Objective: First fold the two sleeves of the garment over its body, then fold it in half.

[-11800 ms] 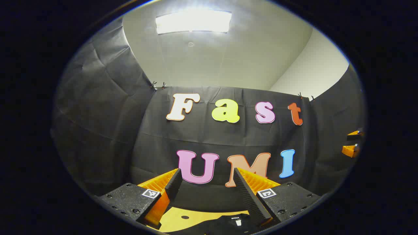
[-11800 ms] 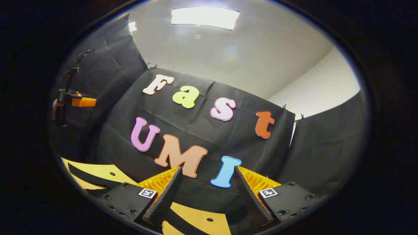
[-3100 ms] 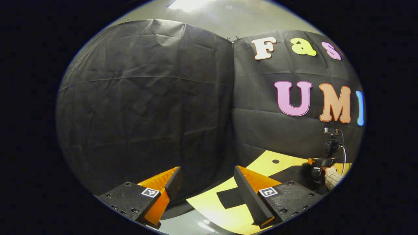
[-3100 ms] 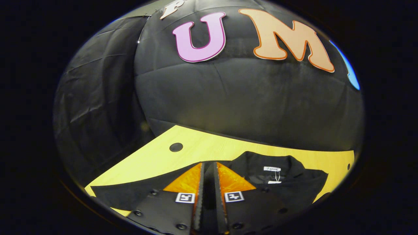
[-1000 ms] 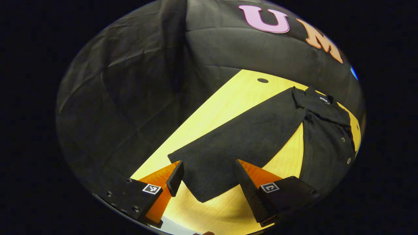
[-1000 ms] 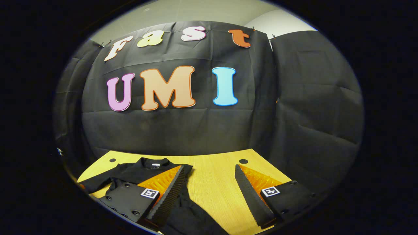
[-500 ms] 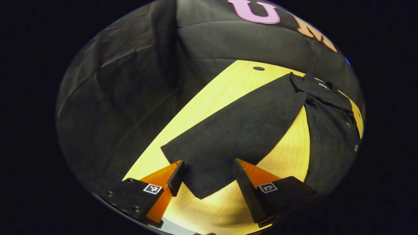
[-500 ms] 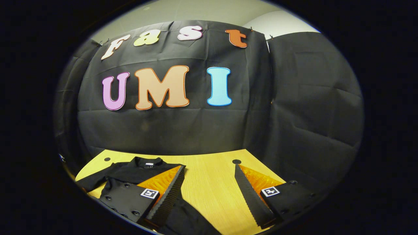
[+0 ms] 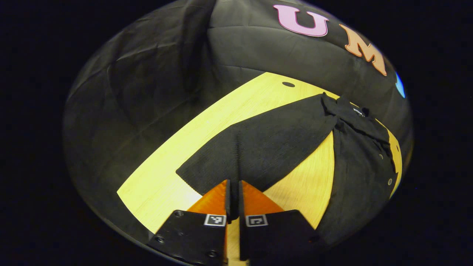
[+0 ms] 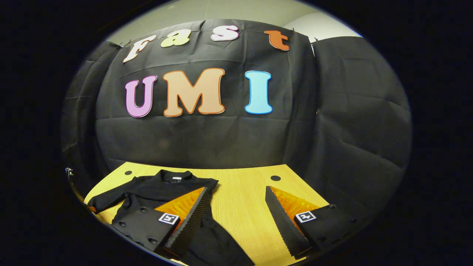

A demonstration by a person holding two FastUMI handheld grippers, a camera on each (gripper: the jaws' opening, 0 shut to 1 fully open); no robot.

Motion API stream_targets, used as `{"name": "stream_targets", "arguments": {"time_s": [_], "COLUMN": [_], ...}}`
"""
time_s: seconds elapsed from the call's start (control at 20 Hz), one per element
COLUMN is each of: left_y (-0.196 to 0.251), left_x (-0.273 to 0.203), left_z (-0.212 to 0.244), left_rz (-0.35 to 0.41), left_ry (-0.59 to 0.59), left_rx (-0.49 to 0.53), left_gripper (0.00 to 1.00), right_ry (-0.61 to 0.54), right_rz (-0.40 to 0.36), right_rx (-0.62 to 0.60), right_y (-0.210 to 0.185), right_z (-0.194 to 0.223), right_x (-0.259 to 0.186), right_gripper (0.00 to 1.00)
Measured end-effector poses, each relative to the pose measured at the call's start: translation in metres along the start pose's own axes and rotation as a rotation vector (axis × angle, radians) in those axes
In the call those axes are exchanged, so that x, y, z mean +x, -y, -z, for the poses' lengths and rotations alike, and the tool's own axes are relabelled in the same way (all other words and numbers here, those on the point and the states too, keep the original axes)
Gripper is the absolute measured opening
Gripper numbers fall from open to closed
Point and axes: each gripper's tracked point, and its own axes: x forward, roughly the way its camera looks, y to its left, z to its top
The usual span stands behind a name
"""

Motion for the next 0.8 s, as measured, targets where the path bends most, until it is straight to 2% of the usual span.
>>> {"name": "stream_targets", "arguments": {"time_s": [0.05, 0.25, 0.4, 0.5, 0.7, 0.8], "left_y": [0.001, -0.001, 0.004, 0.010, 0.031, 0.055], "left_x": [0.000, -0.001, -0.007, -0.014, -0.035, -0.043], "left_z": [0.001, 0.001, -0.001, -0.015, -0.085, -0.122], "left_rz": [-0.007, 0.009, 0.042, 0.069, 0.106, 0.154], "left_ry": [-0.004, -0.019, -0.055, -0.036, 0.103, 0.160], "left_rx": [0.005, 0.046, 0.015, -0.016, 0.006, 0.004], "left_gripper": [0.00, 0.00, 0.00, 0.00, 0.00, 0.00], "right_ry": [0.001, -0.003, 0.003, 0.005, -0.009, -0.018], "right_rz": [0.000, 0.004, 0.014, 0.021, 0.030, 0.033], "right_rx": [0.000, 0.003, 0.008, 0.008, 0.025, 0.050], "right_y": [0.000, 0.004, 0.009, 0.012, 0.019, 0.022], "right_z": [0.000, 0.004, 0.004, 0.006, 0.017, 0.024], "right_x": [-0.002, -0.007, -0.011, -0.014, -0.019, -0.019], "right_gripper": [0.98, 0.98, 0.98, 0.98, 0.98, 0.98]}}
